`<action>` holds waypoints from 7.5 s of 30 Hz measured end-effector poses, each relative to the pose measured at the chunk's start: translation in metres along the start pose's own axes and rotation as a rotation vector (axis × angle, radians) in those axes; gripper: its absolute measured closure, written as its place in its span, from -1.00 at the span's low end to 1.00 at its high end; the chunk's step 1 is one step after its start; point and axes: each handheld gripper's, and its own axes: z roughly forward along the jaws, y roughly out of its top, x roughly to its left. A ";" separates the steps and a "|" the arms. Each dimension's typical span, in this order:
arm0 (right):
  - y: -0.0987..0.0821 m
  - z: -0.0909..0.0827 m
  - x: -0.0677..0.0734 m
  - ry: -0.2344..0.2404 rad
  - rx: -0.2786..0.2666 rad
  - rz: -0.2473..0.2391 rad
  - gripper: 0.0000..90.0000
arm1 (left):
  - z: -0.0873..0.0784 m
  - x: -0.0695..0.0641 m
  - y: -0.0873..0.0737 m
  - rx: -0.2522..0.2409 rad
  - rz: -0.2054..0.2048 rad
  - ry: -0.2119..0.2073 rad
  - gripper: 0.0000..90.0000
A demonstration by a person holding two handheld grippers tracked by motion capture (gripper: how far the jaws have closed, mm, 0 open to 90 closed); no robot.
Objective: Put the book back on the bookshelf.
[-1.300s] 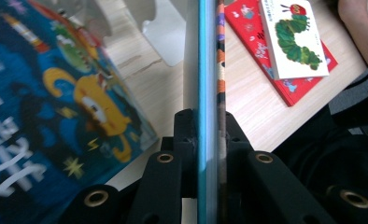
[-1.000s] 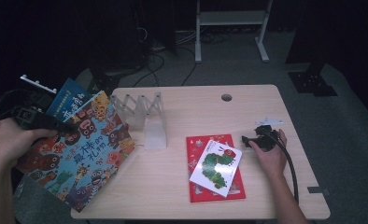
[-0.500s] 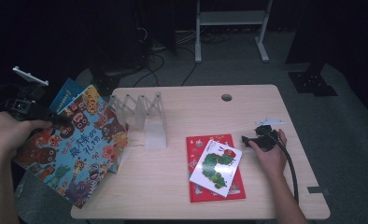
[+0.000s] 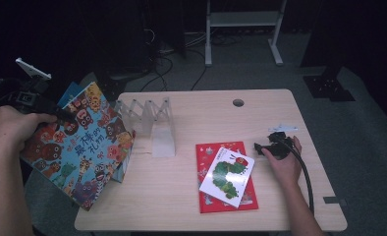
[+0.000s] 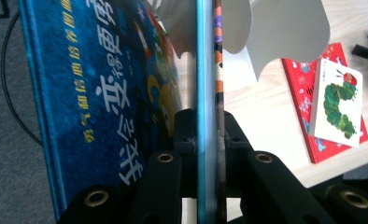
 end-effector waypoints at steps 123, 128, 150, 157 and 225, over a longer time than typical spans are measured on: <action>0.000 0.000 0.001 0.004 -0.001 -0.004 -0.65 | 0.050 -0.047 -0.011 -0.180 0.132 0.204 0.61; 0.000 0.000 0.001 0.004 -0.001 -0.004 -0.65 | 0.069 -0.059 -0.014 -0.150 0.172 0.159 0.85; 0.000 0.000 0.000 0.003 -0.001 -0.006 -0.65 | 0.148 -0.086 -0.031 -0.031 0.276 0.037 0.95; 0.000 0.000 0.000 0.003 -0.001 -0.005 -0.65 | 0.177 -0.092 -0.041 -0.012 0.301 -0.007 0.88; -0.016 -0.061 0.028 0.241 -0.046 -0.132 -0.11 | 0.320 -0.128 -0.111 -0.290 0.673 -0.125 -1.00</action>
